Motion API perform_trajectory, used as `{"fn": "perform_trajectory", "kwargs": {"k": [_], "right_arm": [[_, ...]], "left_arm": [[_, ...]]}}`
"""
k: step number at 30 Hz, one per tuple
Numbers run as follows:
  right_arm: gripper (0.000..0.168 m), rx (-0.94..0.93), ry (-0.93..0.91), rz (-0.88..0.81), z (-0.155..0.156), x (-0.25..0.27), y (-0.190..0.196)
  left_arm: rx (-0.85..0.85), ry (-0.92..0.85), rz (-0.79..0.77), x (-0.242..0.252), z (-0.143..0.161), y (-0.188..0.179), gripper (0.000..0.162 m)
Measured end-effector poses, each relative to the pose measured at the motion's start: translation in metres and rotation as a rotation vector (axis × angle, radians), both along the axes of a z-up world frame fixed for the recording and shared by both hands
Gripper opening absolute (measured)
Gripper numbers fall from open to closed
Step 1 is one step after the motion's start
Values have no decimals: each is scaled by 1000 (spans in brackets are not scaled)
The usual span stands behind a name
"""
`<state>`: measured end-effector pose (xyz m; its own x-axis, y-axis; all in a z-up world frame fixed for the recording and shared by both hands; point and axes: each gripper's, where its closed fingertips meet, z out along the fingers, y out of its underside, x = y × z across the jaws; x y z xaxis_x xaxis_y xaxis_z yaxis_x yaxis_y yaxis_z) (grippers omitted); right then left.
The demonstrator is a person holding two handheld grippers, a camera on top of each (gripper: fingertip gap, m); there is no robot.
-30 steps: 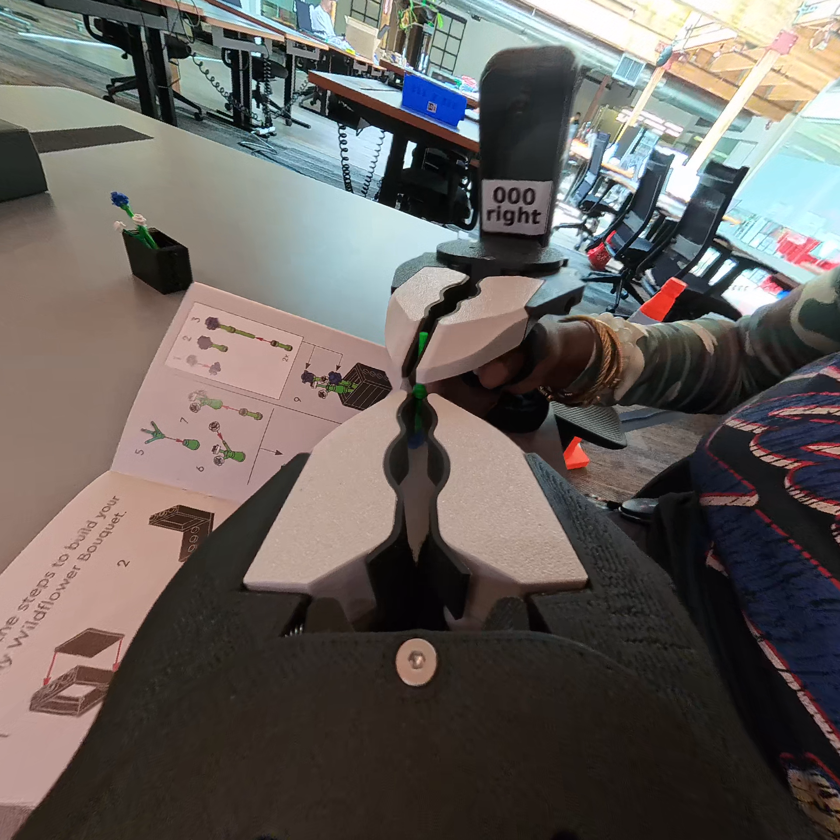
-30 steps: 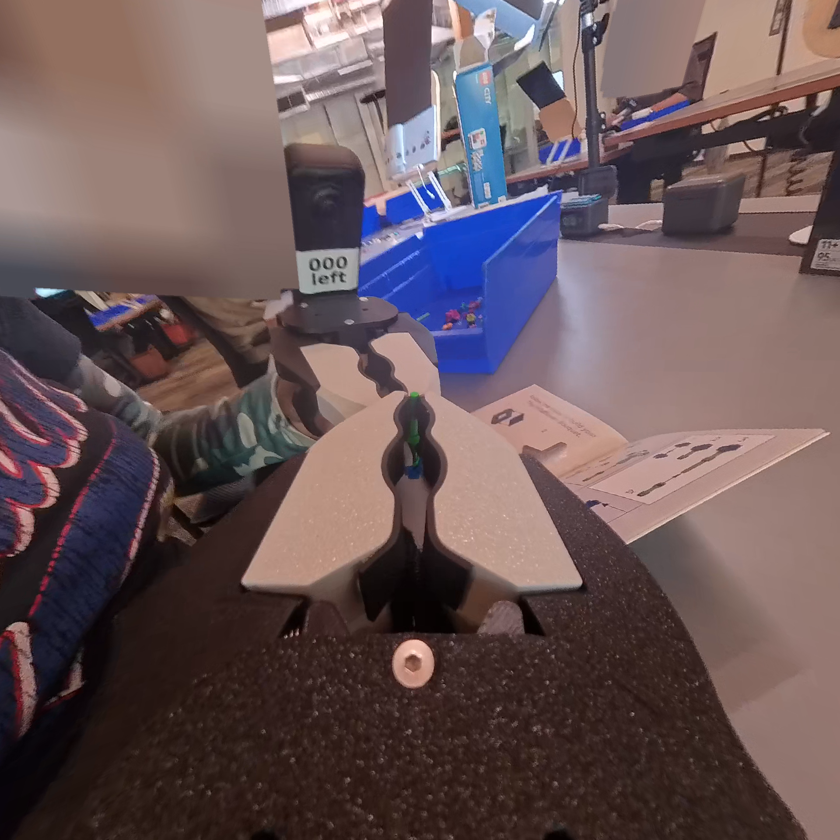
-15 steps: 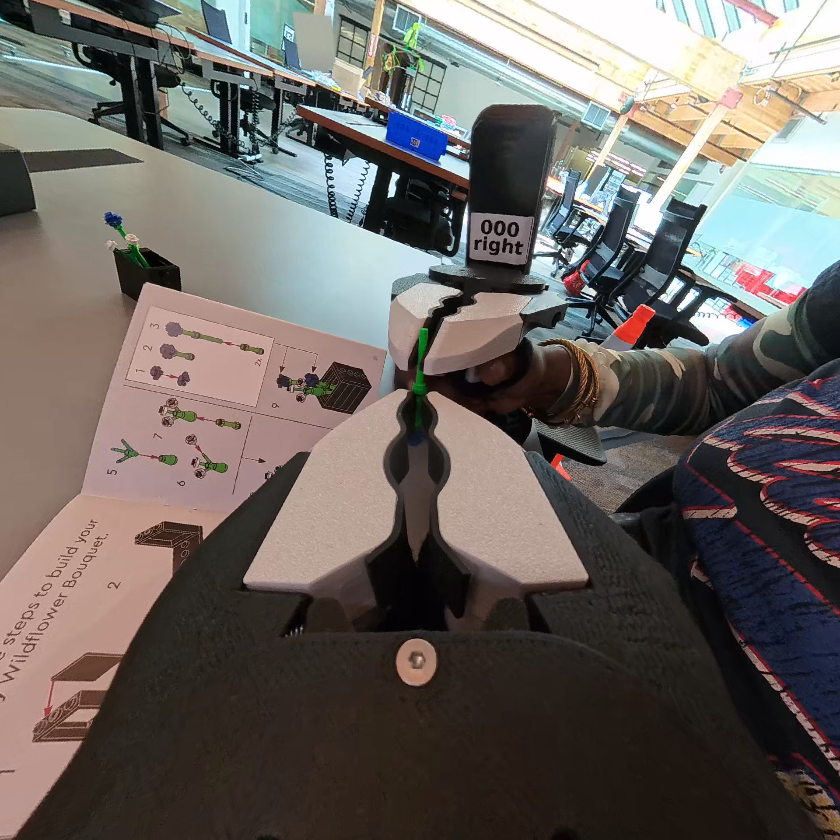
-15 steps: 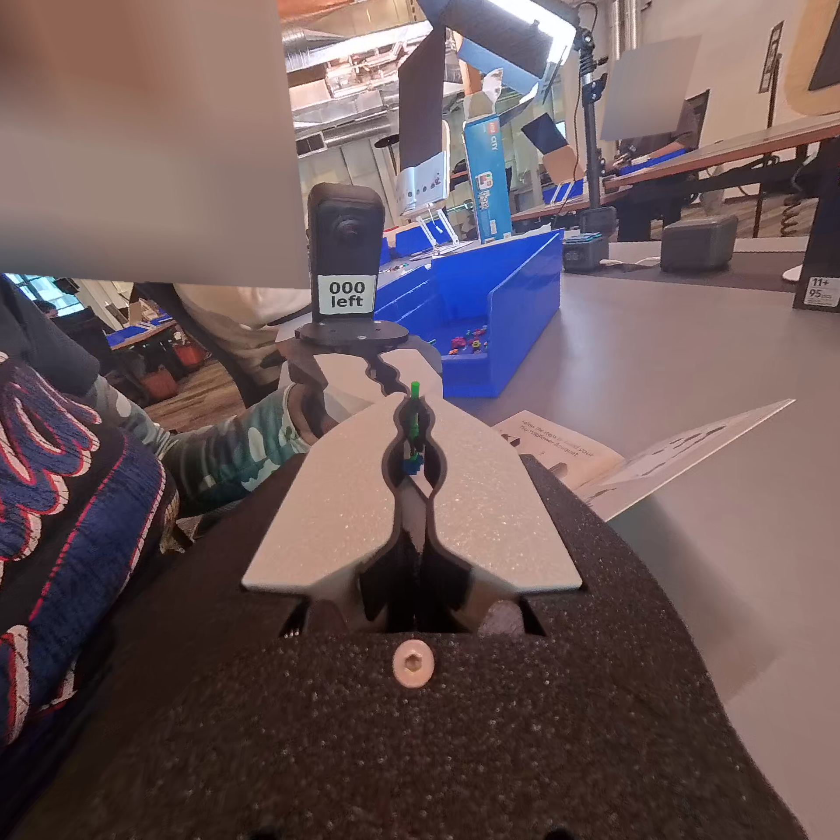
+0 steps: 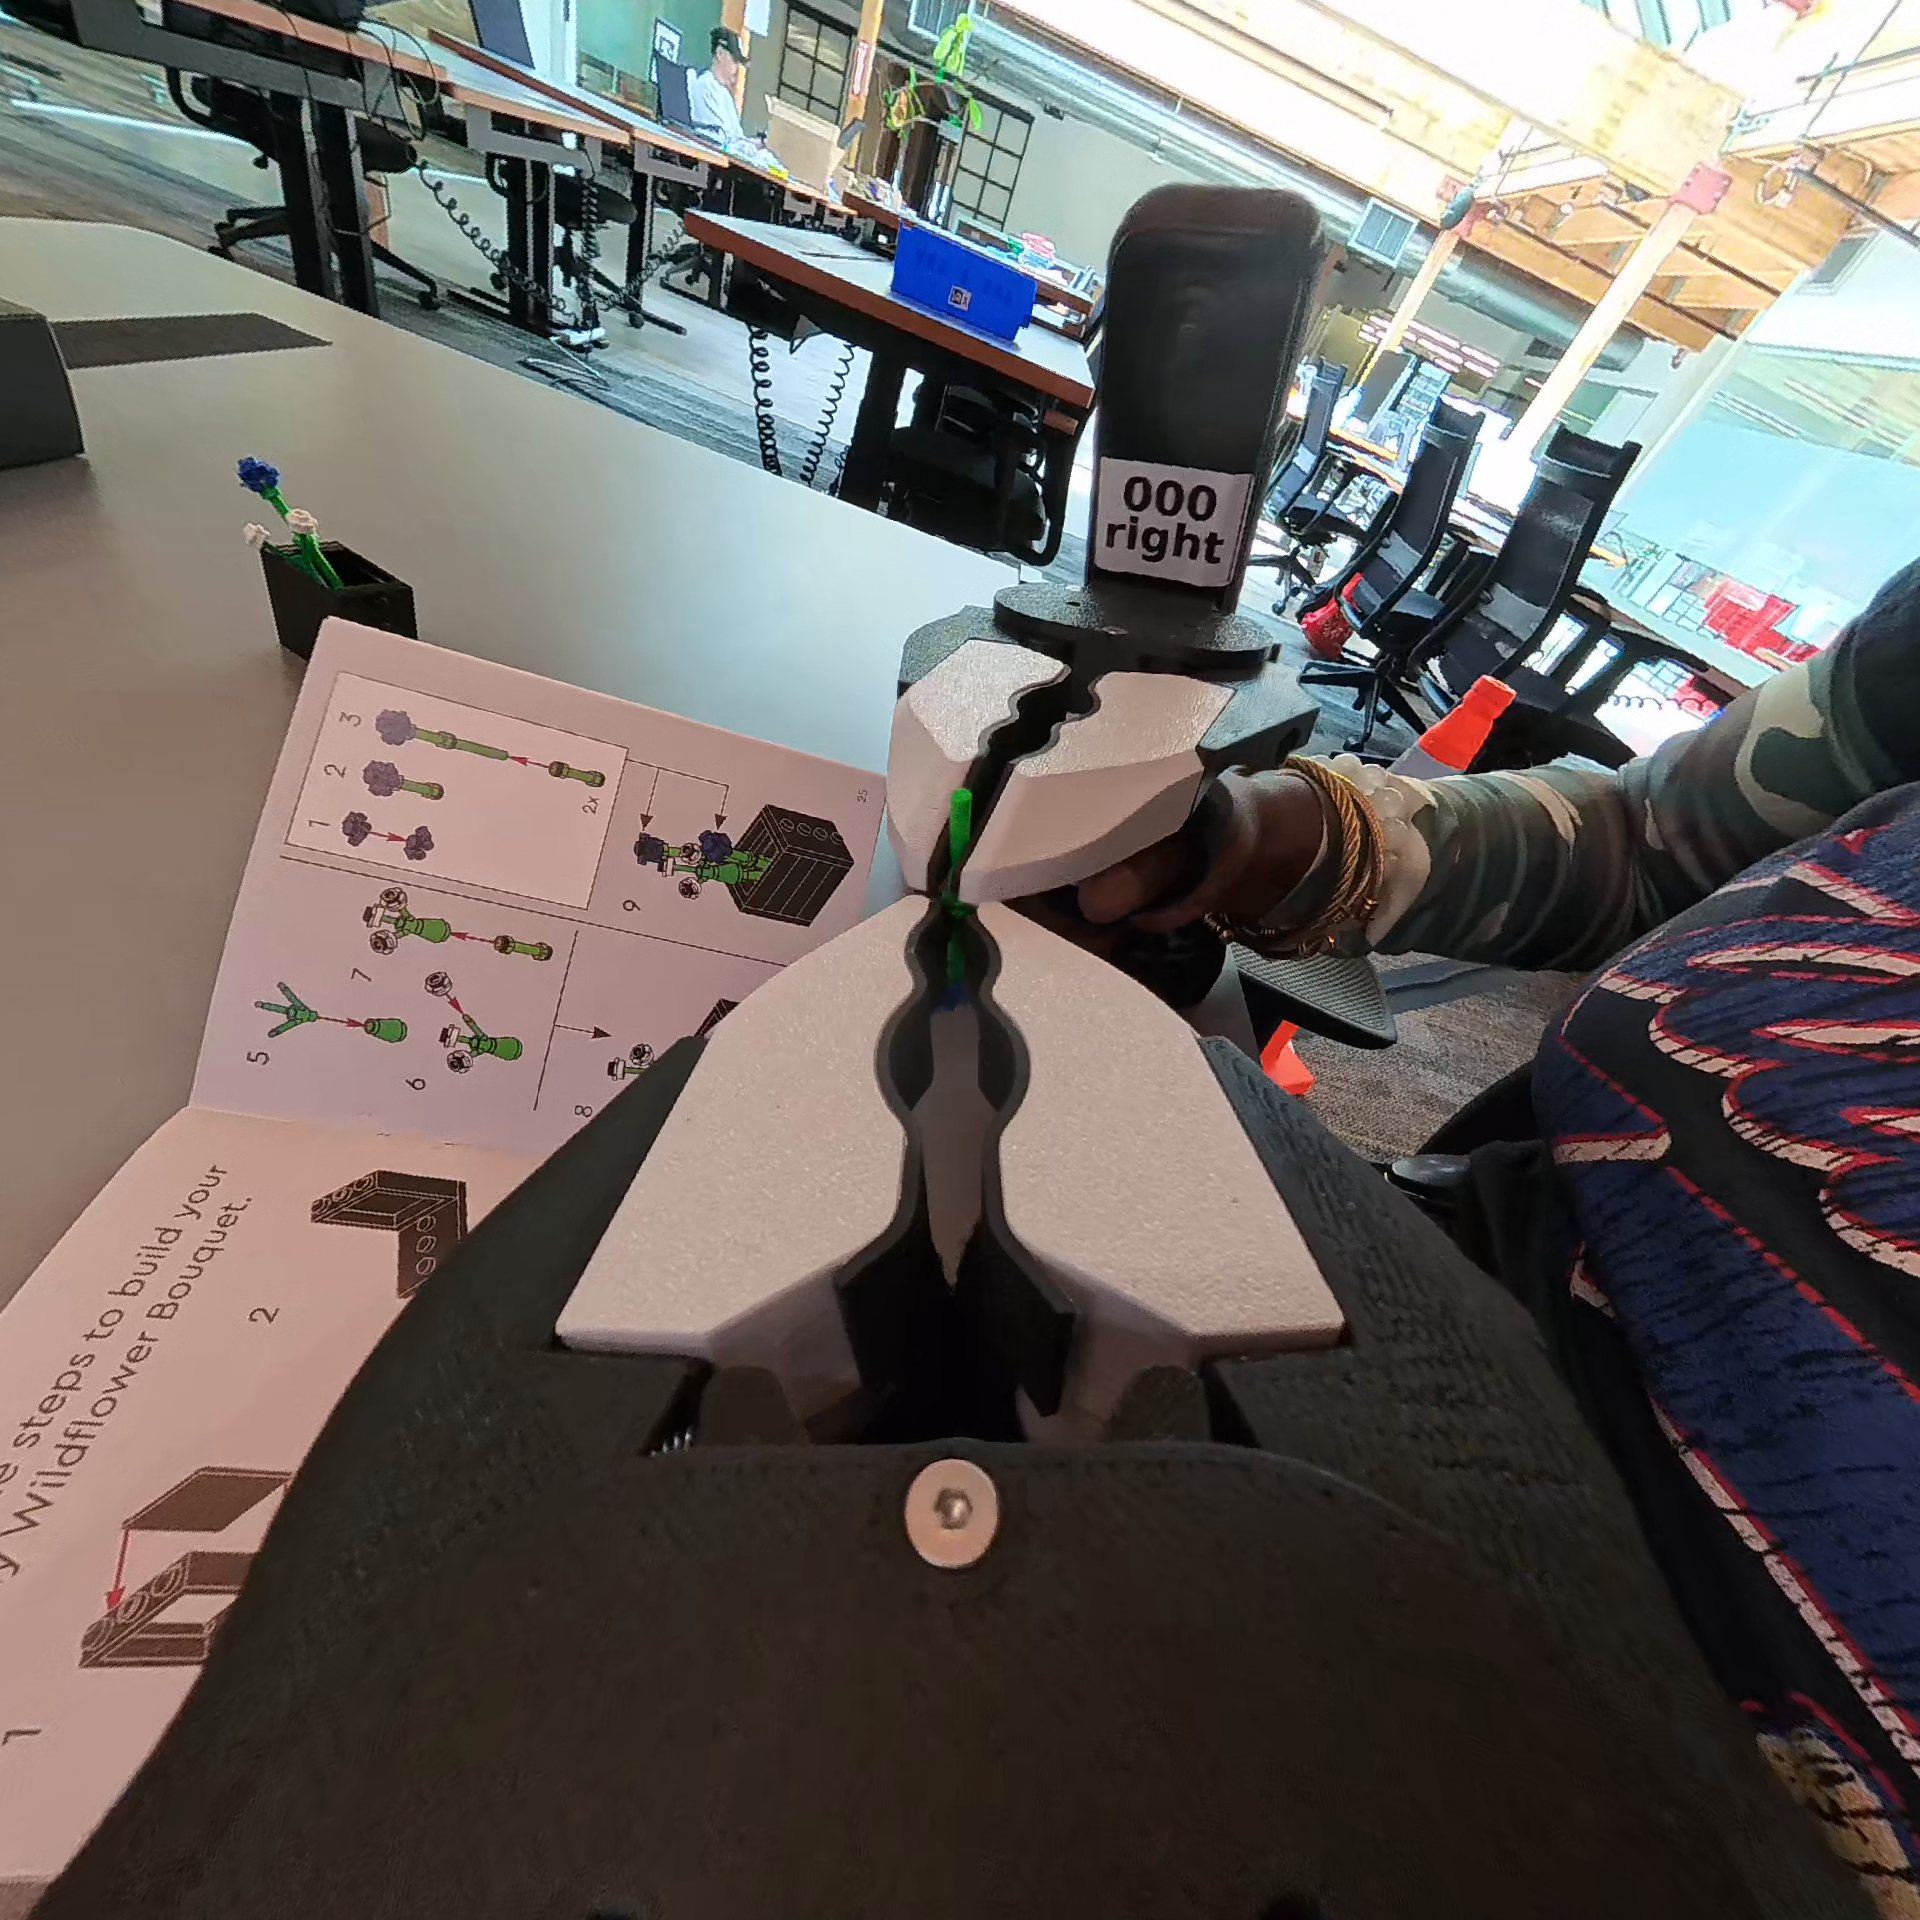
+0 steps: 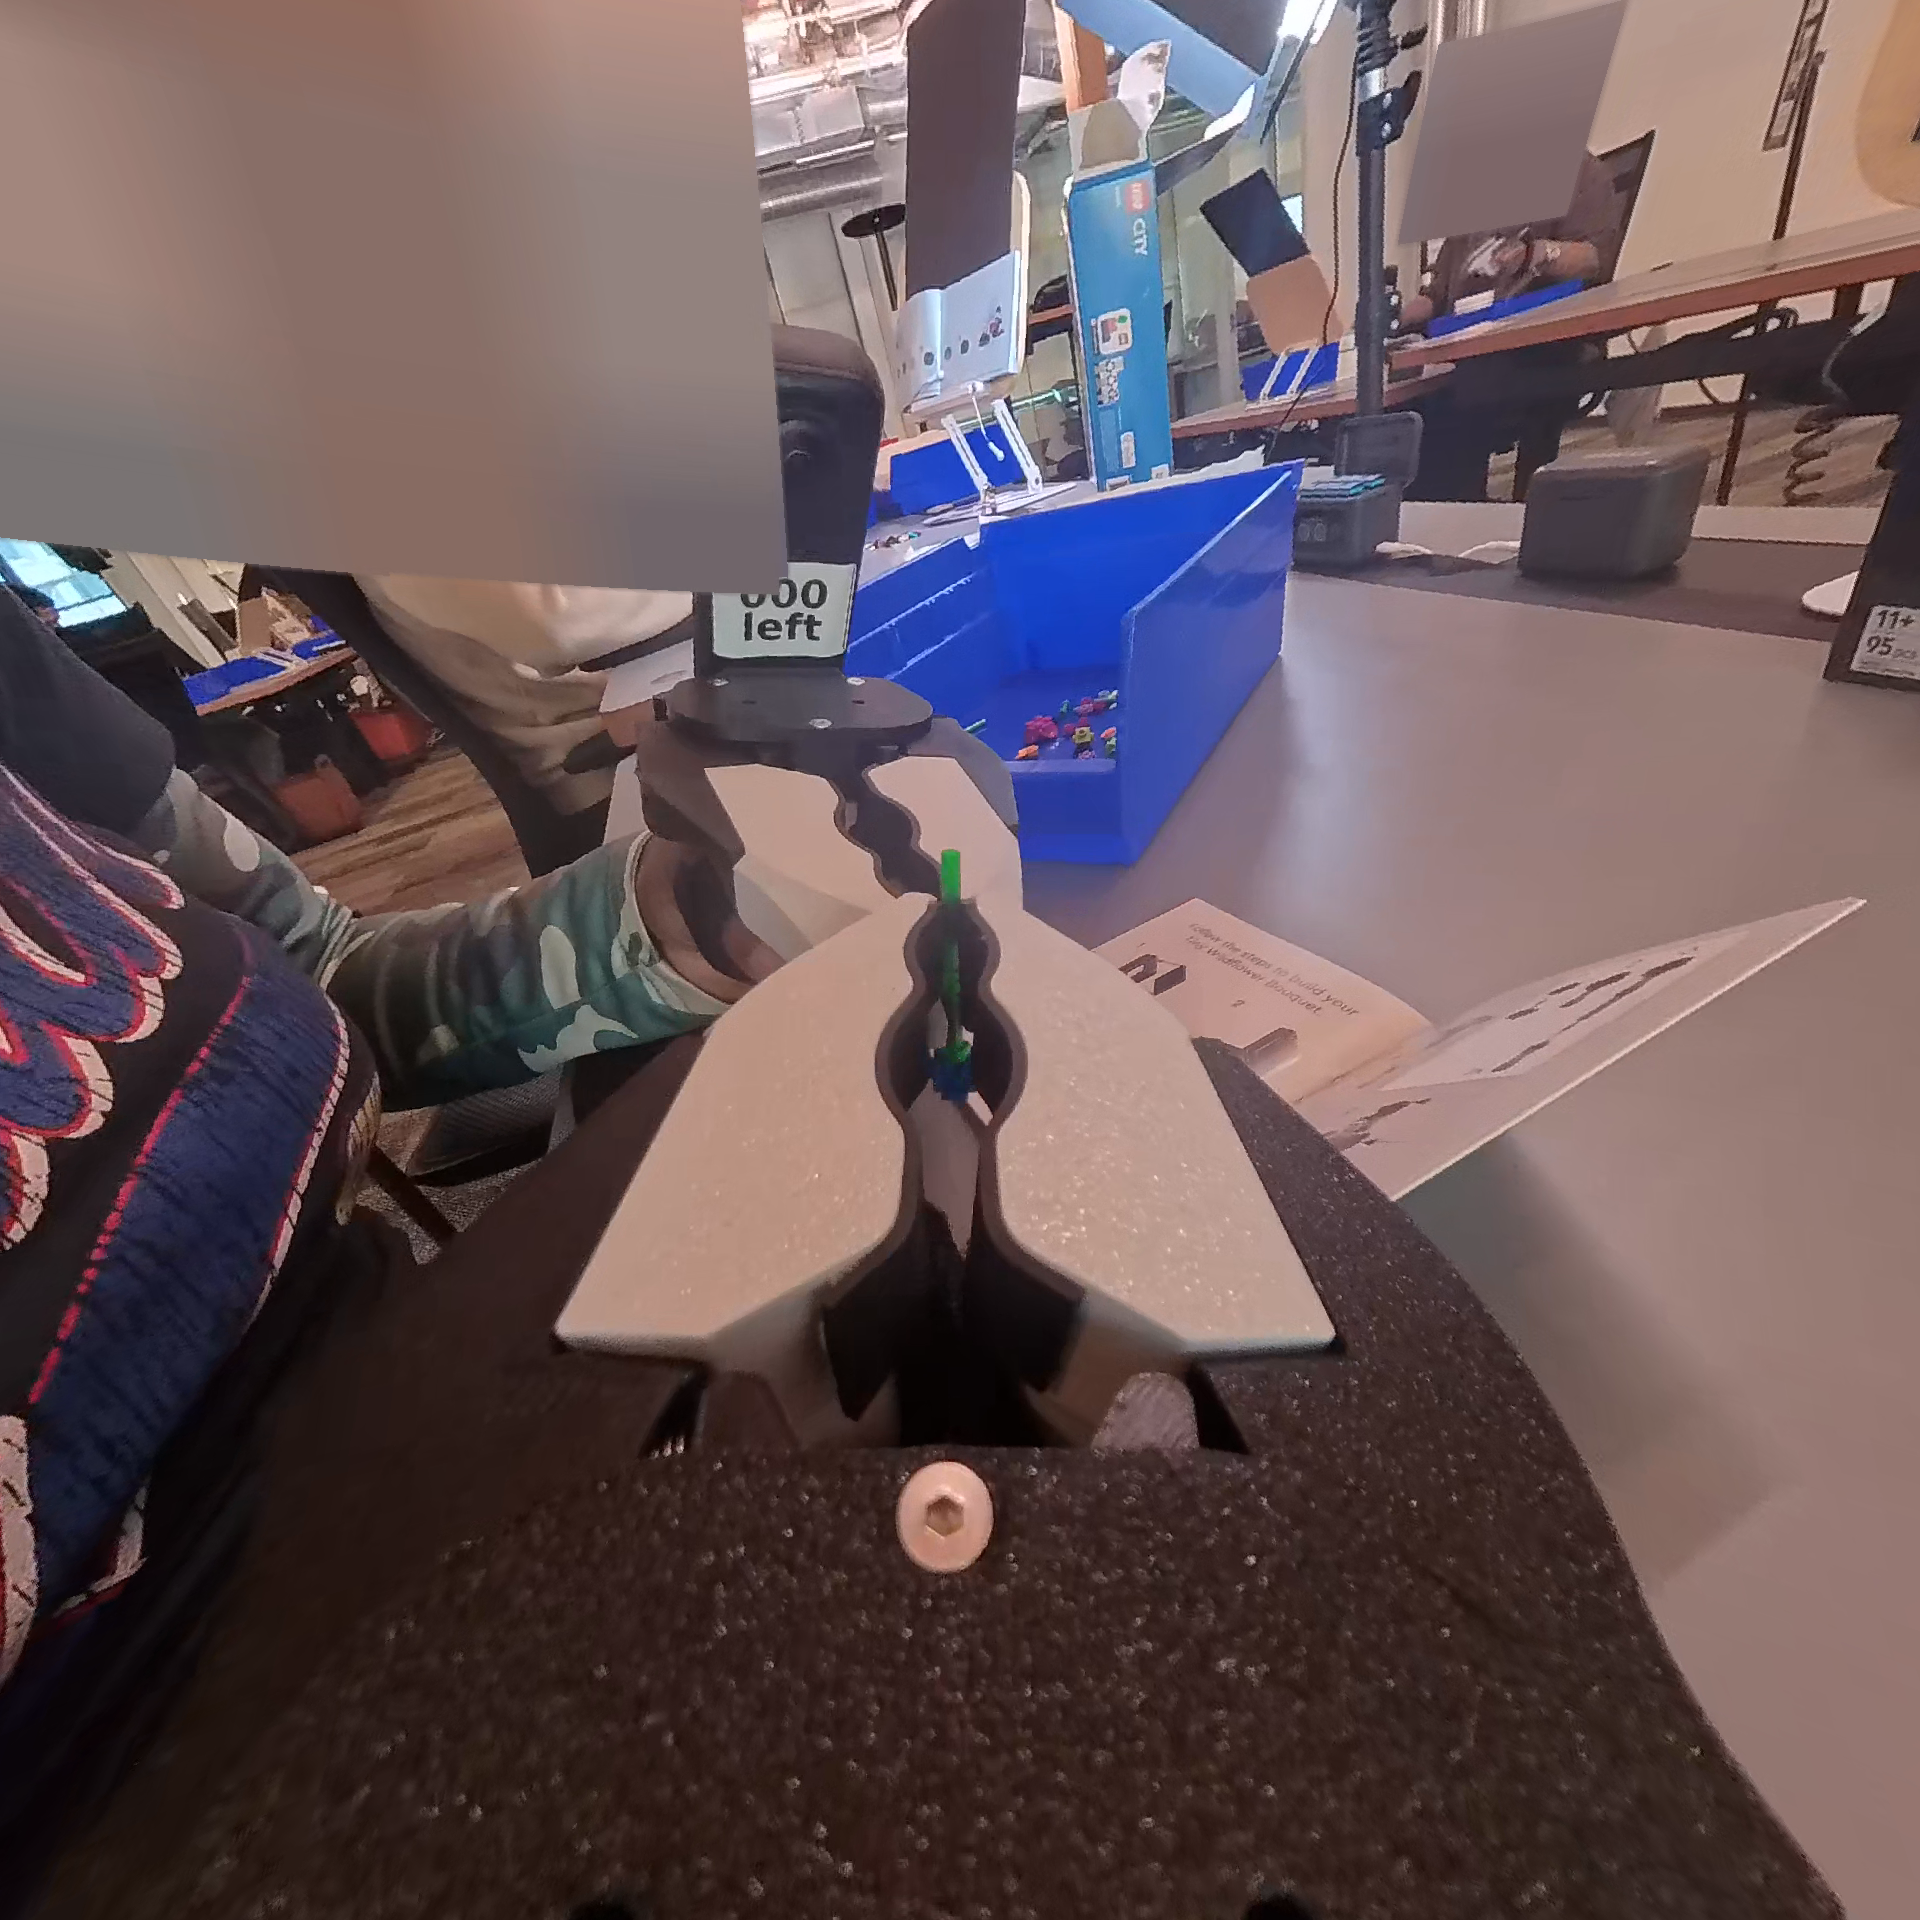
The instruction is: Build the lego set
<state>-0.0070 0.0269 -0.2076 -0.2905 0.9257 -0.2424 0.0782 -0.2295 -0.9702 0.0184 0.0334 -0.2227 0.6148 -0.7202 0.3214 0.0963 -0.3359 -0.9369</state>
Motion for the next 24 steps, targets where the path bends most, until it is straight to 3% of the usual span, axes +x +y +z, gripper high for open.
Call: {"fn": "perform_trajectory", "kwargs": {"k": [17, 21, 24], "right_arm": [[3, -148, 113, 19, 16, 8, 8], [3, -153, 118, 23, 17, 8, 8], [3, -168, 145, 7, 21, 11, 12]], "left_arm": [[45, -16, 2, 1, 8, 0, 4], [45, -17, 2, 1, 9, 0, 12], [42, -15, -5, 2, 9, 0, 27]]}}
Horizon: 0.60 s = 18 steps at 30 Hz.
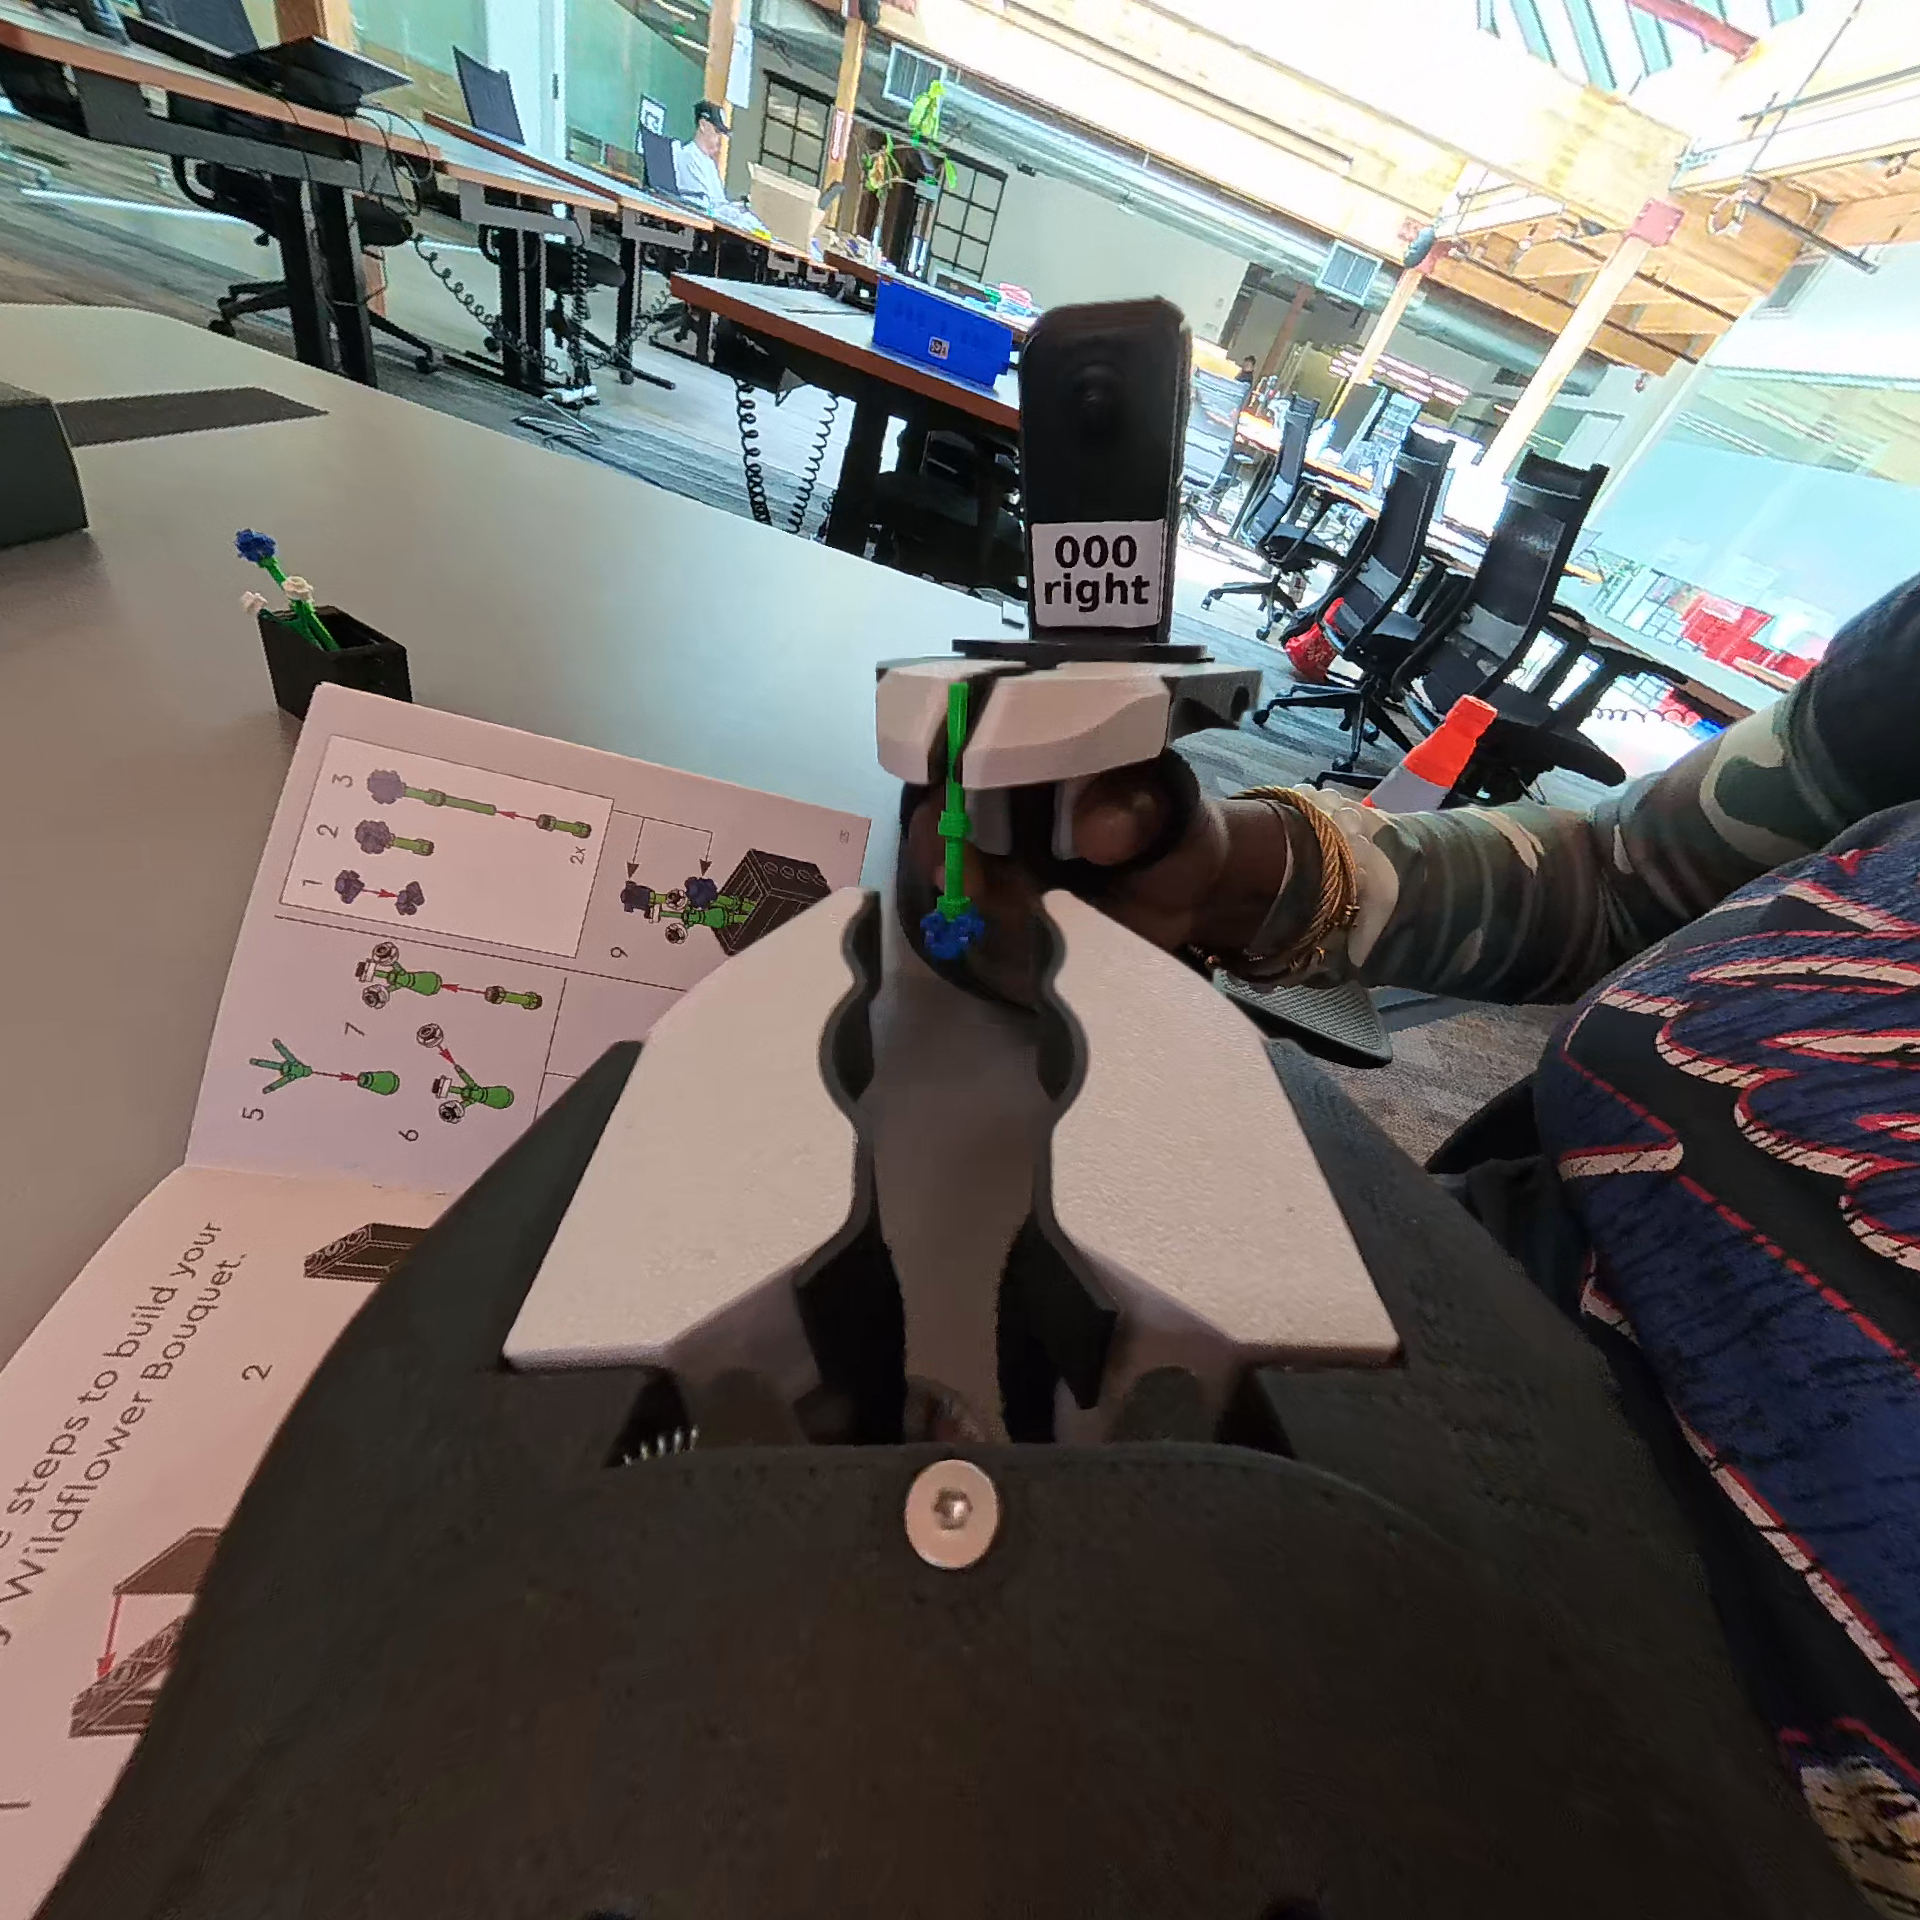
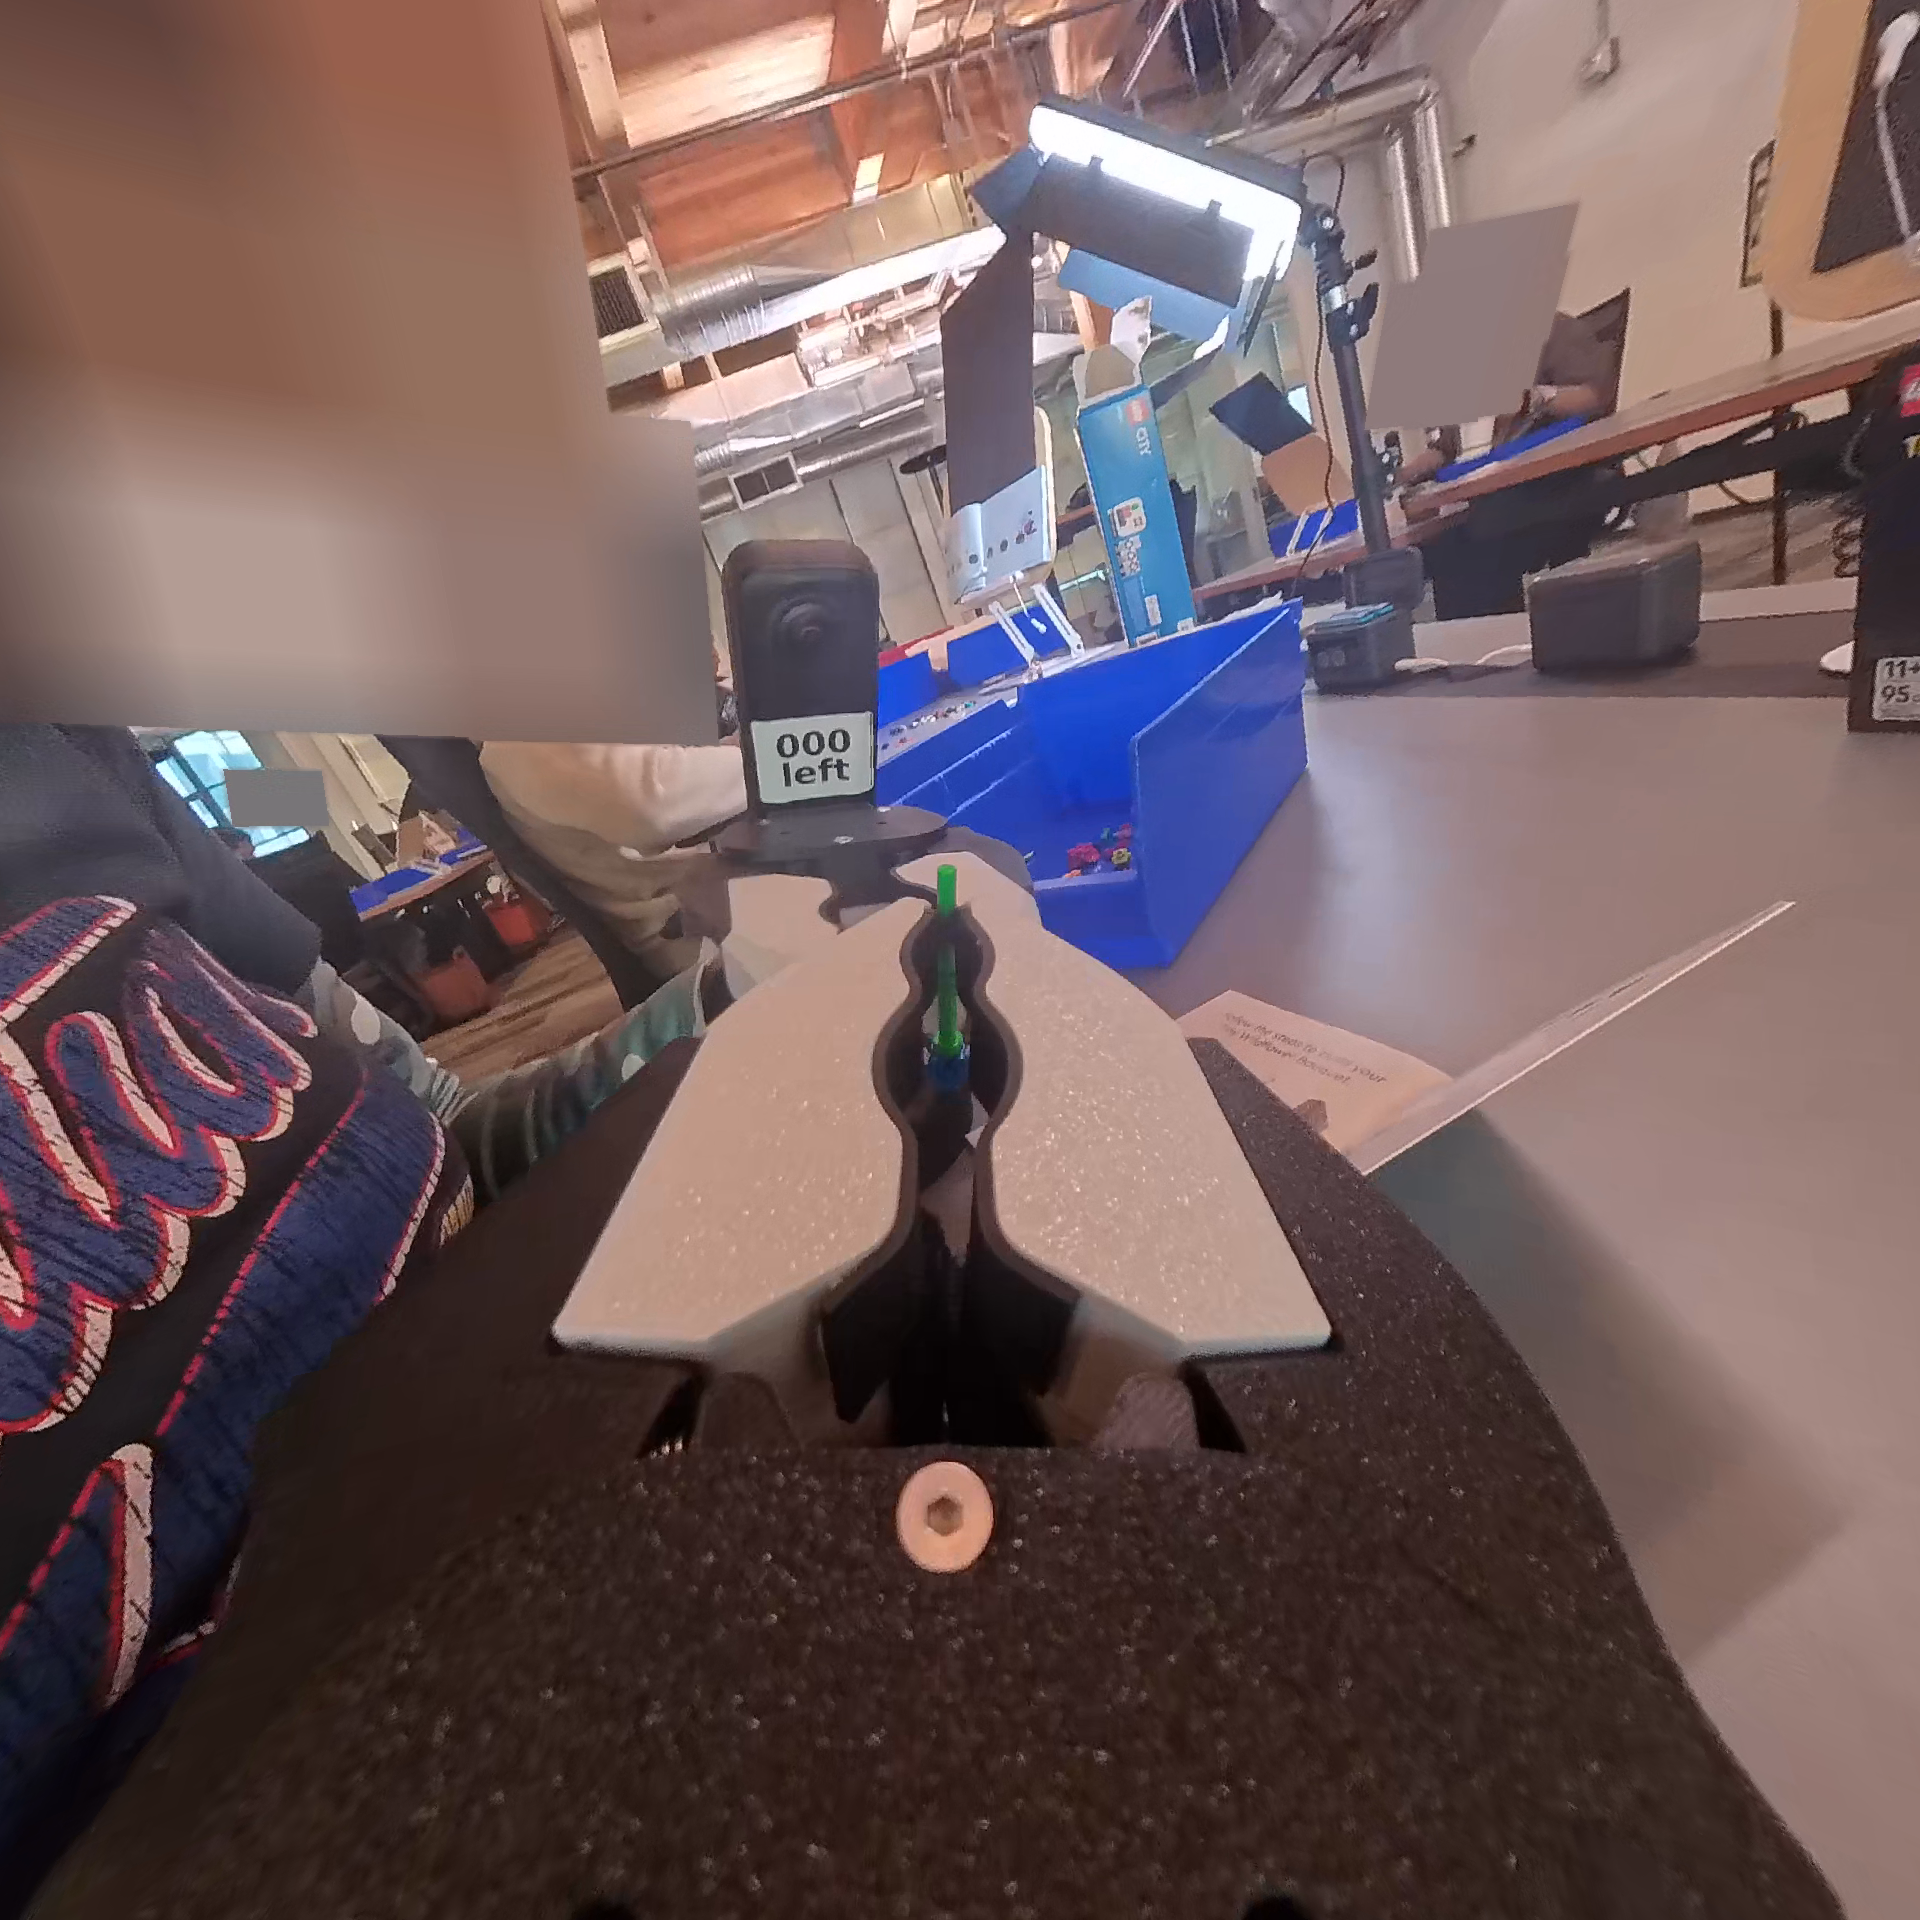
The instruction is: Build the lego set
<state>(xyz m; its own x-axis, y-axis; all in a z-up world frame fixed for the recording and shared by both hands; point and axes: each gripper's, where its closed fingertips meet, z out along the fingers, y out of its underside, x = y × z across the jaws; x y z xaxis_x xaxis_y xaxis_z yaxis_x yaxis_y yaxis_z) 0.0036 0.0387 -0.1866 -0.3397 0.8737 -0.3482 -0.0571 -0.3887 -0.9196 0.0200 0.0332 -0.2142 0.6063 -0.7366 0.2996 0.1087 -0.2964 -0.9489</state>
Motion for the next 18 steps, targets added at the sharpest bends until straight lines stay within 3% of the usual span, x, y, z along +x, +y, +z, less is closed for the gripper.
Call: {"fn": "perform_trajectory", "kwargs": {"k": [3, 8, 12, 15, 18], "right_arm": [[3, 21, 11, -25, 4, 2, 2], [3, 150, 29, -64, 17, 11, 0], [3, 197, 63, -74, 19, 31, 0], [3, 168, 148, -69, 22, 46, 1], [3, 142, 210, -72, 28, 55, 4]], "left_arm": [[48, -16, 3, -1, 7, -2, 36], [153, -24, 67, -13, 23, -10, 39], [110, 35, 199, -54, 56, -34, 38], [128, 255, 379, -124, 87, -55, 30], [-42, 590, 487, -213, 81, -67, 29]]}}
